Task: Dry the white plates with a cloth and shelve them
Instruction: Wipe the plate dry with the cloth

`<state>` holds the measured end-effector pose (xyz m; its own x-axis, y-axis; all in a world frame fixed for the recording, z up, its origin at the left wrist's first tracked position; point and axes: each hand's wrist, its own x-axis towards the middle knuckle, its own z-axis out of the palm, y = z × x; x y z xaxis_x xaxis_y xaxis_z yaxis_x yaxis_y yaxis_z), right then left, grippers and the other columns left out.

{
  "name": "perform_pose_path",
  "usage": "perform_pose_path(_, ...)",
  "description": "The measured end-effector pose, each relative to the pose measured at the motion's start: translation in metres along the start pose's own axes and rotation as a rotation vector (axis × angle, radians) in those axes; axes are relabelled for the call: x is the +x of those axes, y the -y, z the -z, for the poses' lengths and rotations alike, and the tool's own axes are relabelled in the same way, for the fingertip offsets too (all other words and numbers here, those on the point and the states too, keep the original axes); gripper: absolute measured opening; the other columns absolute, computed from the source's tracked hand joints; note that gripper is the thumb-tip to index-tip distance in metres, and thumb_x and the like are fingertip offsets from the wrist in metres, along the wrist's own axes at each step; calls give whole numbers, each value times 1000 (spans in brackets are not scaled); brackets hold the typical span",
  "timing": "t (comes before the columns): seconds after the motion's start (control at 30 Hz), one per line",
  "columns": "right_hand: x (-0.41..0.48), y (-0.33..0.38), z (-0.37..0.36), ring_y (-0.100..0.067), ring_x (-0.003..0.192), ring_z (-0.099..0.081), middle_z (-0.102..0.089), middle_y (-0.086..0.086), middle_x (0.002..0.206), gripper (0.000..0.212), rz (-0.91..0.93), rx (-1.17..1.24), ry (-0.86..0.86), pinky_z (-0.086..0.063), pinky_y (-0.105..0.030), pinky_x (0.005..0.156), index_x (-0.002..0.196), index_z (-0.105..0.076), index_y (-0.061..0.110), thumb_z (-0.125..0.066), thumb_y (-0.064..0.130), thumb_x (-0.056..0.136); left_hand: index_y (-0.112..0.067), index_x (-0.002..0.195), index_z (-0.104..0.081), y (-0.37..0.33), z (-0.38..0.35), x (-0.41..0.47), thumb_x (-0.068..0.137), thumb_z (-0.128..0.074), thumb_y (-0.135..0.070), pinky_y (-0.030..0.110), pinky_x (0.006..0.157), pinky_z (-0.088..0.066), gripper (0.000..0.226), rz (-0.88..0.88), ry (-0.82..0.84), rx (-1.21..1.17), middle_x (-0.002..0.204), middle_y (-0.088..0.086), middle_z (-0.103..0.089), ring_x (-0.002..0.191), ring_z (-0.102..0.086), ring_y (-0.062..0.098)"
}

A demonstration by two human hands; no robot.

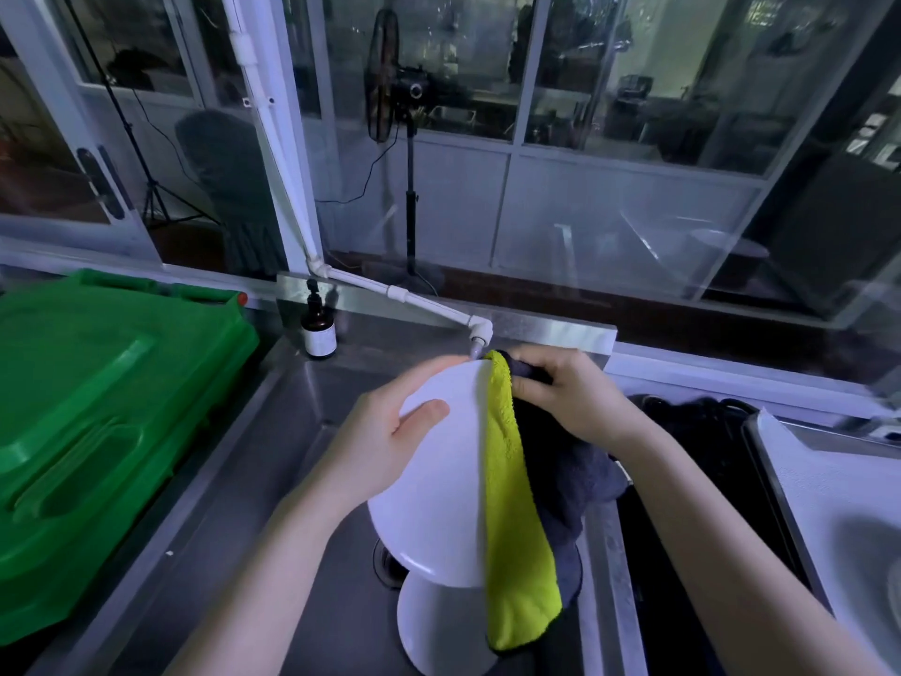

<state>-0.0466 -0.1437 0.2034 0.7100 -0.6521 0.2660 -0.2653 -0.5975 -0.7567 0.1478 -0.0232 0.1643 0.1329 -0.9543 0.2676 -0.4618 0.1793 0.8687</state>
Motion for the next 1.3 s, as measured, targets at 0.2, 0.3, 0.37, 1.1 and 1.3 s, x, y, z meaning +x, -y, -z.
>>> perform_pose_path(0.2, -60, -36, -50, -9, 81, -54, -64, 3, 83, 4, -395, 549, -493, -44, -28, 74, 90, -66, 14, -63, 14, 91, -50, 125, -61, 17, -13, -14, 101, -57, -9, -1, 89, -38, 48, 154, -421, -270, 124, -35, -63, 121, -53, -14)
perform_pose_path(0.3, -70, -36, -58, -20, 83, -49, -56, -11, 86, 34, -461, 702, -490, -39, -40, 77, 96, -58, -1, -67, 27, 80, -61, 119, -59, 19, -15, -17, 102, -55, -13, 3, 86, -43, 51, 205, -444, -324, 118, -39, -64, 115, -54, -17)
perform_pose_path(0.37, -63, -30, -48, -21, 83, -43, -51, -9, 87, 42, -396, 638, -472, -35, -40, 76, 96, -50, -10, -66, 26, 81, -63, 120, -57, 20, -6, -16, 103, -55, -16, 15, 92, -43, 51, 202, -357, -289, 117, -39, -64, 111, -55, -19)
perform_pose_path(1.1, -61, 4, -80, -10, 80, -62, -67, 7, 92, 31, 109, -293, -527, -49, -18, 73, 117, -67, 16, -54, 6, 91, -46, 142, -39, -12, -33, 5, 96, -56, -56, 35, 64, -62, 50, 656, -340, -702, 109, 14, -69, 82, -77, 25)
perform_pose_path(1.3, -78, 7, -102, -22, 95, -67, -66, -4, 123, 30, 266, -499, -429, -55, -30, 80, 122, -67, 10, -48, 14, 99, -25, 108, -45, -9, -29, 11, 95, -67, -19, 37, 56, -54, 27, 827, -446, -759, 102, 12, -56, 75, -62, 28)
